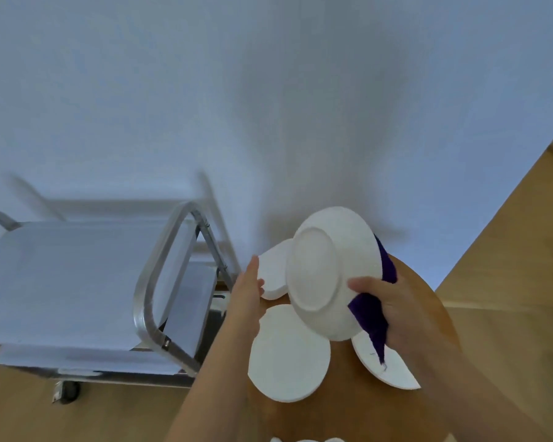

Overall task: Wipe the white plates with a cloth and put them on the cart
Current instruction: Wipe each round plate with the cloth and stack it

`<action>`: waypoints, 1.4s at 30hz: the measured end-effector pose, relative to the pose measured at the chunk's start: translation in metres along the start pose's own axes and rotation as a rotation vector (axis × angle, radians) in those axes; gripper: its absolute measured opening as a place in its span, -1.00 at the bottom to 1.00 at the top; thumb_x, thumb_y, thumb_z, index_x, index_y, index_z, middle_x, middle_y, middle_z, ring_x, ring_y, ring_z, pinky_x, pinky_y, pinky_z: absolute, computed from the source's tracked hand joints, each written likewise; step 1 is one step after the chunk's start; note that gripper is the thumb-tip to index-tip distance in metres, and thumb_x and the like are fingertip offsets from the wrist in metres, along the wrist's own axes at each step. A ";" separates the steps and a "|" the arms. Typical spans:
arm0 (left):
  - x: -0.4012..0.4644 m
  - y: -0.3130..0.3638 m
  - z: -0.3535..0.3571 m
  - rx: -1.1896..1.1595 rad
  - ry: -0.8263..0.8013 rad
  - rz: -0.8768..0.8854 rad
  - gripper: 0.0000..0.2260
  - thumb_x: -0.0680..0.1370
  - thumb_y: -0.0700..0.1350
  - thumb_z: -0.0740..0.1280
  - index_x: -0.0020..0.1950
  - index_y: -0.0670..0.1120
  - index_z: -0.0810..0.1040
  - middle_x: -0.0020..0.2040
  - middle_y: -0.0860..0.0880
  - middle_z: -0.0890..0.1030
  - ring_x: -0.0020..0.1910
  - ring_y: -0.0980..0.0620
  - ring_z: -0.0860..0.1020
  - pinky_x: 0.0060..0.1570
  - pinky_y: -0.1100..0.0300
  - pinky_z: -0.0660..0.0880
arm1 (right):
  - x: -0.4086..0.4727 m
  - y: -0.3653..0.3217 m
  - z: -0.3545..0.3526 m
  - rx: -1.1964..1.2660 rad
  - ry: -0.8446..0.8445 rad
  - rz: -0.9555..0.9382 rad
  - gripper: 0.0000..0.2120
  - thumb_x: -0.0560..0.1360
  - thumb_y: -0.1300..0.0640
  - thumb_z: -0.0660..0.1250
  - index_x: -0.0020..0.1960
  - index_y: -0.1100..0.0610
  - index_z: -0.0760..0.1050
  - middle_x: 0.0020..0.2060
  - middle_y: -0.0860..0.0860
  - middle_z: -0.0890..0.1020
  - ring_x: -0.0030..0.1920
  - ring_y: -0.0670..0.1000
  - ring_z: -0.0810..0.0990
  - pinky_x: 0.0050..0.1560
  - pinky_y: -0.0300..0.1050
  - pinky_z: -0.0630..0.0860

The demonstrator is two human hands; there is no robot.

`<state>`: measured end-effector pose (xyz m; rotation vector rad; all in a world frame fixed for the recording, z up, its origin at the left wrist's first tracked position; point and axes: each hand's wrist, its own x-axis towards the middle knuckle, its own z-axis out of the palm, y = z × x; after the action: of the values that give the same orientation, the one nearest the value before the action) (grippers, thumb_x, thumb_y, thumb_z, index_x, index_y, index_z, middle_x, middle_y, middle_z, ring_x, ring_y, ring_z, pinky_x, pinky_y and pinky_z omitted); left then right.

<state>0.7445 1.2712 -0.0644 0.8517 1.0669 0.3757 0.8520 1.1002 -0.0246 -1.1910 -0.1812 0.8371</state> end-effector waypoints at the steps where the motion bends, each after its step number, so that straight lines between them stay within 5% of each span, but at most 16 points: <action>1: -0.003 -0.009 -0.001 0.024 -0.019 -0.029 -0.34 0.46 0.34 0.24 0.43 -0.03 0.35 0.36 -0.10 0.47 0.32 -0.14 0.44 0.33 -0.20 0.32 | -0.002 -0.002 -0.002 0.103 -0.027 0.019 -0.62 0.25 0.33 0.38 0.03 0.06 0.56 -0.20 0.07 0.67 -0.23 0.08 0.65 -0.40 -0.08 0.54; 5: -0.009 -0.027 0.007 -0.207 -0.200 -0.121 -0.36 0.41 0.39 0.24 0.35 0.03 0.49 0.23 -0.13 0.60 0.23 -0.20 0.53 0.25 -0.21 0.44 | -0.009 0.007 -0.009 0.259 -0.099 0.062 -0.73 0.18 0.31 0.40 -0.19 0.05 0.67 -0.28 0.07 0.67 -0.37 0.08 0.64 -0.52 -0.09 0.50; 9: -0.001 -0.022 -0.001 -0.367 -0.250 -0.088 -0.43 0.48 0.32 0.17 0.31 -0.02 0.53 0.19 -0.17 0.62 0.16 -0.21 0.59 0.04 -0.13 0.56 | -0.011 0.016 -0.023 0.285 -0.093 0.173 -0.66 0.14 0.22 0.51 -0.09 0.05 0.67 -0.20 0.14 0.68 -0.31 0.19 0.66 -0.46 0.01 0.53; 13: -0.008 -0.013 0.002 -0.287 -0.239 0.014 -0.55 0.60 0.22 0.09 0.30 -0.02 0.52 0.10 -0.10 0.67 0.02 -0.08 0.66 -0.18 0.02 0.62 | -0.012 0.029 -0.030 0.317 0.129 0.325 -0.49 0.09 0.02 0.60 0.01 0.10 0.64 -0.12 0.15 0.69 -0.22 0.19 0.68 -0.36 0.05 0.57; 15: -0.013 -0.008 0.006 -0.182 -0.192 0.112 -0.56 0.59 0.22 0.11 0.32 -0.01 0.48 0.12 -0.06 0.66 0.06 -0.06 0.64 -0.07 -0.02 0.61 | -0.005 0.031 -0.031 0.384 0.299 0.355 -0.49 0.22 -0.13 0.51 0.10 0.05 0.60 -0.10 0.11 0.68 -0.19 0.17 0.67 -0.33 0.01 0.56; 17: -0.020 0.000 0.008 -0.032 -0.122 0.236 -0.54 0.57 0.25 0.13 0.32 0.00 0.48 0.14 -0.03 0.63 0.10 -0.04 0.60 0.04 -0.05 0.57 | 0.007 0.028 -0.034 0.410 0.468 0.263 -0.48 0.38 -0.22 0.38 0.26 0.01 0.46 -0.02 0.04 0.61 -0.12 0.10 0.61 -0.32 -0.06 0.50; 19: -0.026 0.005 0.010 0.117 -0.044 0.350 -0.57 0.55 0.28 0.13 0.26 0.07 0.50 0.09 0.03 0.63 0.05 0.00 0.60 -0.13 0.08 0.56 | 0.013 0.014 -0.029 0.212 0.527 0.047 -0.62 0.47 -0.20 0.29 0.21 -0.07 0.45 0.01 0.05 0.59 -0.08 0.08 0.58 -0.30 -0.11 0.47; 21: -0.030 0.008 0.014 0.168 -0.011 0.389 -0.57 0.54 0.29 0.13 0.25 0.08 0.50 0.05 0.04 0.61 0.01 0.01 0.58 -0.23 0.17 0.50 | 0.012 -0.002 -0.012 -0.062 0.443 -0.248 -0.81 0.48 -0.14 0.25 0.09 -0.18 0.46 0.01 0.00 0.59 0.02 0.11 0.59 -0.23 -0.11 0.50; 24: -0.036 0.011 0.027 0.160 -0.012 0.381 -0.58 0.57 0.27 0.08 0.21 0.05 0.52 0.01 0.04 0.61 -0.02 0.02 0.57 -0.22 0.16 0.49 | 0.003 -0.001 0.030 -0.393 0.225 -0.608 -0.72 0.46 -0.09 0.16 0.16 -0.28 0.41 0.17 -0.15 0.53 0.21 0.01 0.49 0.19 -0.10 0.42; 27: -0.040 0.006 0.035 0.136 -0.066 0.395 -0.78 0.63 0.02 0.16 0.01 -0.01 0.58 -0.21 0.05 0.68 -0.09 -0.06 0.61 -0.17 0.17 0.52 | -0.004 0.032 0.066 -0.875 0.095 -0.818 -0.66 0.54 0.07 0.08 0.31 -0.02 0.35 0.32 -0.01 0.41 0.38 0.09 0.34 0.42 0.02 0.23; 30: -0.043 -0.002 0.028 0.105 -0.115 0.416 -0.86 0.62 -0.12 0.22 0.05 -0.03 0.56 -0.15 -0.04 0.69 -0.07 -0.08 0.64 -0.13 0.13 0.57 | 0.001 0.032 0.073 -1.134 0.093 -0.782 -0.56 0.56 0.00 -0.01 0.36 0.07 0.40 0.39 0.05 0.37 0.44 0.10 0.25 0.42 0.14 0.17; 34: -0.048 -0.005 0.021 0.233 0.000 0.451 -0.74 0.63 0.09 0.13 0.02 0.04 0.58 -0.10 -0.07 0.68 -0.05 -0.11 0.63 0.01 -0.14 0.58 | 0.018 0.011 0.071 -1.286 -0.016 -0.676 -0.50 0.52 -0.12 -0.02 0.39 -0.02 0.36 0.42 -0.03 0.33 0.43 0.03 0.22 0.39 0.12 0.21; 38: -0.059 -0.004 0.025 0.319 0.054 0.467 -0.57 0.53 0.35 0.05 -0.02 0.12 0.59 -0.14 0.02 0.67 -0.12 0.02 0.64 -0.17 0.07 0.58 | 0.042 -0.013 0.073 -1.217 0.061 -0.663 -0.62 0.55 -0.12 0.11 0.27 -0.03 0.48 0.25 -0.05 0.50 0.22 0.02 0.44 0.18 -0.08 0.40; 40: -0.068 0.000 0.025 0.352 0.062 0.496 -0.50 0.46 0.40 0.04 -0.03 0.08 0.58 -0.18 0.03 0.65 -0.18 0.05 0.63 -0.32 0.22 0.50 | 0.059 -0.029 0.068 -1.165 0.077 -0.499 -0.68 0.53 -0.16 0.12 0.09 -0.04 0.54 0.03 -0.09 0.59 -0.05 -0.04 0.51 -0.14 -0.22 0.41; 42: -0.077 0.005 0.023 0.374 0.051 0.536 -0.42 0.38 0.41 0.02 -0.04 0.00 0.57 -0.22 0.03 0.63 -0.24 0.09 0.62 -0.41 0.33 0.45 | 0.071 -0.038 0.057 -1.073 0.073 -0.334 -0.62 0.52 -0.21 0.10 -0.06 0.03 0.55 -0.14 -0.07 0.62 -0.16 -0.03 0.54 -0.17 -0.16 0.46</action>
<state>0.7298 1.2146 -0.0086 1.4773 0.9588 0.6591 0.8892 1.1851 0.0101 -2.1039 -0.8150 0.3637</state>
